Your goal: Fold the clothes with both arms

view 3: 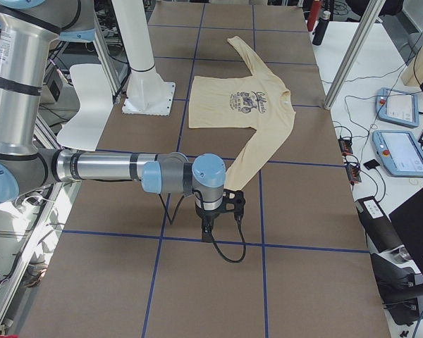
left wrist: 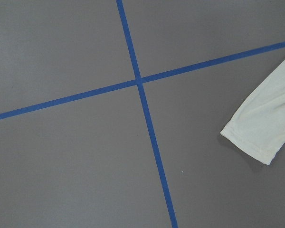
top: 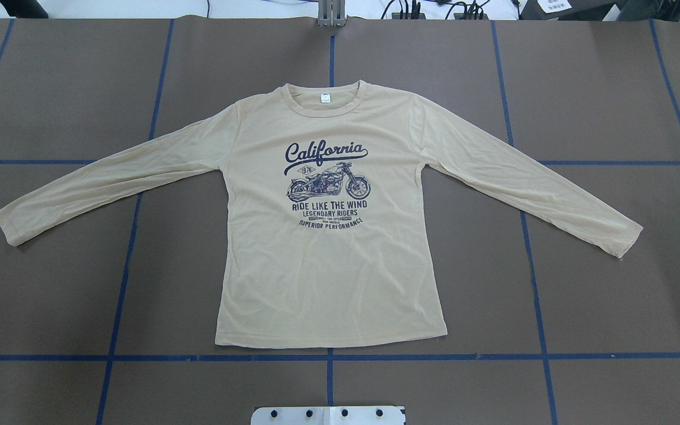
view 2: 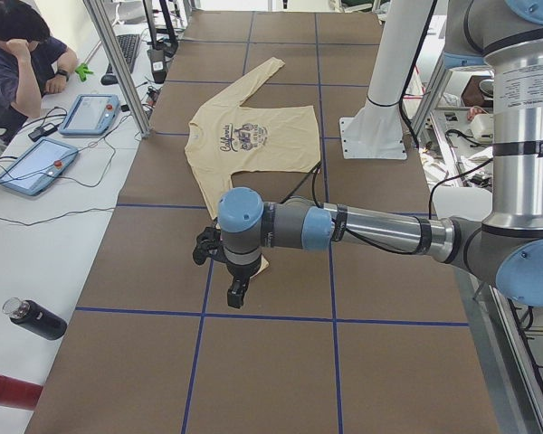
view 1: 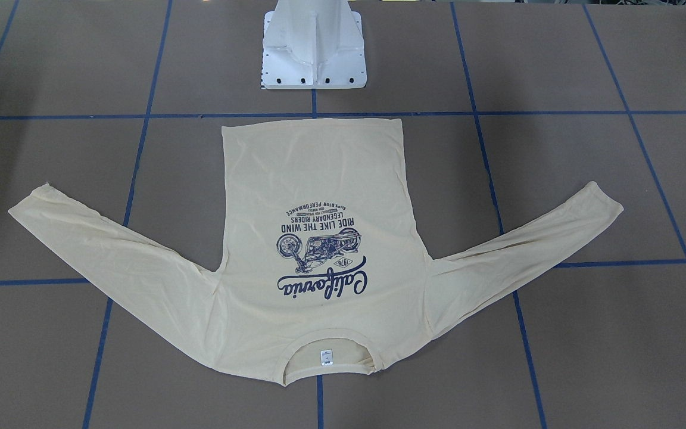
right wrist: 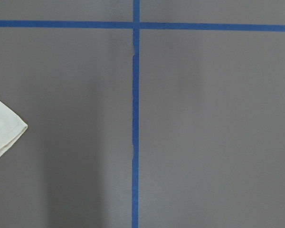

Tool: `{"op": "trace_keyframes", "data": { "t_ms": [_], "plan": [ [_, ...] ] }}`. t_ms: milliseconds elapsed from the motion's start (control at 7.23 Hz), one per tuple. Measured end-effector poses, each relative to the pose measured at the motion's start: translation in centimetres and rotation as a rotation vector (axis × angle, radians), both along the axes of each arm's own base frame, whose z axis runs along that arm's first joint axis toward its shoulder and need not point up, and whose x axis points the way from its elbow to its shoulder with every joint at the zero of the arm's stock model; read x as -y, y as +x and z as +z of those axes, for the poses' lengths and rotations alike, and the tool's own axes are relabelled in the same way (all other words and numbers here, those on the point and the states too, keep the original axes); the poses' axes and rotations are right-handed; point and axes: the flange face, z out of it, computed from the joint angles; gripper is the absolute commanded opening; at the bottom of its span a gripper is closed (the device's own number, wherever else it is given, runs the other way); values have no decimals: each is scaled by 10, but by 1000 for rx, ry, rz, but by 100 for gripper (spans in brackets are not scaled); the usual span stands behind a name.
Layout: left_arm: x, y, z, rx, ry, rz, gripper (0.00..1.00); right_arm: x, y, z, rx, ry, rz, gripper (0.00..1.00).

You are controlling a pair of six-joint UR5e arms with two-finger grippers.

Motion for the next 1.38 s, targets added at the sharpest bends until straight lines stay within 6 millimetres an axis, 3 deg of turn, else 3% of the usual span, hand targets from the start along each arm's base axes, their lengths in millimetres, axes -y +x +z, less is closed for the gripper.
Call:
{"op": "trace_keyframes", "data": {
  "t_ms": [415, 830, 1106, 1383],
  "plan": [
    [0, 0, -9, 2, 20, 0, 100, 3, -1, -6, 2, 15, -1, 100],
    [17, 1, -43, -5, 96, 0, 100, 19, -7, -38, 71, 118, 6, 99],
    [41, 3, -75, -4, 202, 1, 100, 42, -21, -70, 159, 186, 0, 99],
    [60, 5, -78, -7, 295, 6, 100, 60, -55, -90, 175, 194, -20, 99]
  ]
}}
